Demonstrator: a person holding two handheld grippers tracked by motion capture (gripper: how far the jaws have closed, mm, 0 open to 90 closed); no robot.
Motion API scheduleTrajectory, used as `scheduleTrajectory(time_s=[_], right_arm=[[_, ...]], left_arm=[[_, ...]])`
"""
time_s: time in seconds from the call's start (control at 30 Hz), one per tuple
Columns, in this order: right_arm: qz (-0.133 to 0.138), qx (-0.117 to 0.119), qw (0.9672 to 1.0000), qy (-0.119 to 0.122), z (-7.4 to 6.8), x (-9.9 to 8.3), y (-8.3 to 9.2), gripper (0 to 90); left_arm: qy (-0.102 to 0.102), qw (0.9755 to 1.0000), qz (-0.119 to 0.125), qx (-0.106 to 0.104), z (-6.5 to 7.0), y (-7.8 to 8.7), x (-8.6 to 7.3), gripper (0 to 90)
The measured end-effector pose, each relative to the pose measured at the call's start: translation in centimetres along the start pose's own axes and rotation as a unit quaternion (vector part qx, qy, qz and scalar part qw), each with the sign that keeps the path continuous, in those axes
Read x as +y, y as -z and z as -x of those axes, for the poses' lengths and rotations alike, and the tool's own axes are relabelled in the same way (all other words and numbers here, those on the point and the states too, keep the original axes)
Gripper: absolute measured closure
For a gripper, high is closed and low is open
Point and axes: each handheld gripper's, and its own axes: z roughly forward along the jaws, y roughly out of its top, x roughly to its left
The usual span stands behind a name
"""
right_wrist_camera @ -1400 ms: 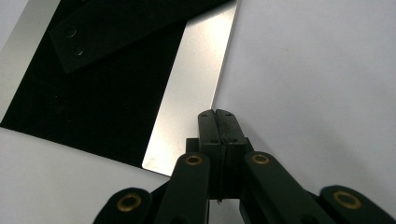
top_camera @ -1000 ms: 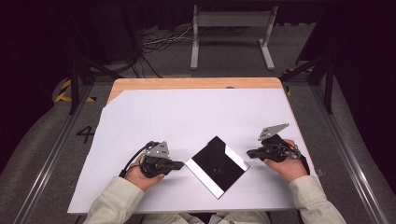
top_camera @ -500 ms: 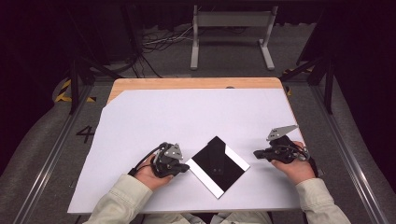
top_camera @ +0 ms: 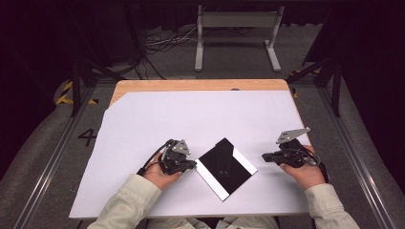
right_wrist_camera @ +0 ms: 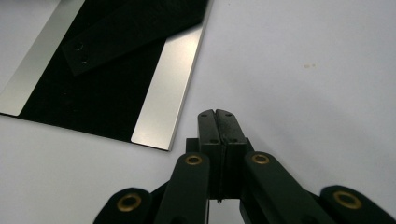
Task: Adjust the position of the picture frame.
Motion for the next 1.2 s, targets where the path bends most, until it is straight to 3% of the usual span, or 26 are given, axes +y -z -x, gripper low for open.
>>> scheduleTrajectory(time_s=[0.1, 0.33, 0.43, 0.63, 0.73, 0.87, 1.2], right_arm=[[-0.001, -0.001, 1.0, -0.005, 0.1, -0.2, 0.3, 90.0], [-0.001, -0.004, 0.9999, -0.011, 0.1, -0.6, 0.6, 90.0], [-0.001, -0.004, 0.9999, -0.015, 0.1, -0.8, 0.7, 90.0], [-0.002, -0.004, 0.9998, -0.017, 0.1, -0.9, 0.9, 90.0], [-0.004, -0.003, 0.9998, -0.018, 0.2, -0.9, 0.8, 90.0], [-0.012, -0.002, 0.9998, -0.017, 0.1, -0.9, 0.6, 90.0], [-0.045, 0.01, 0.9988, -0.016, 0.2, -1.2, -0.1, 90.0]], left_arm=[[0.006, 0.9999, 0.003, 0.01, -0.3, -0.4, 0.5, 90.0], [0.025, 0.9996, 0.011, 0.006, -1.3, -1.4, 1.7, 90.0], [0.023, 0.9995, 0.01, 0.021, -1.6, -2.0, 2.4, 90.0], [0.04, 0.9988, 0.022, 0.017, -2.2, -2.9, 3.3, 90.0], [0.049, 0.998, 0.022, 0.034, -2.4, -3.2, 3.6, 90.0], [0.054, 0.9977, 0.018, 0.037, -2.5, -3.2, 3.5, 90.0], [0.053, 0.9973, 0.042, 0.029, -2.3, -1.2, 3.0, 89.9]])
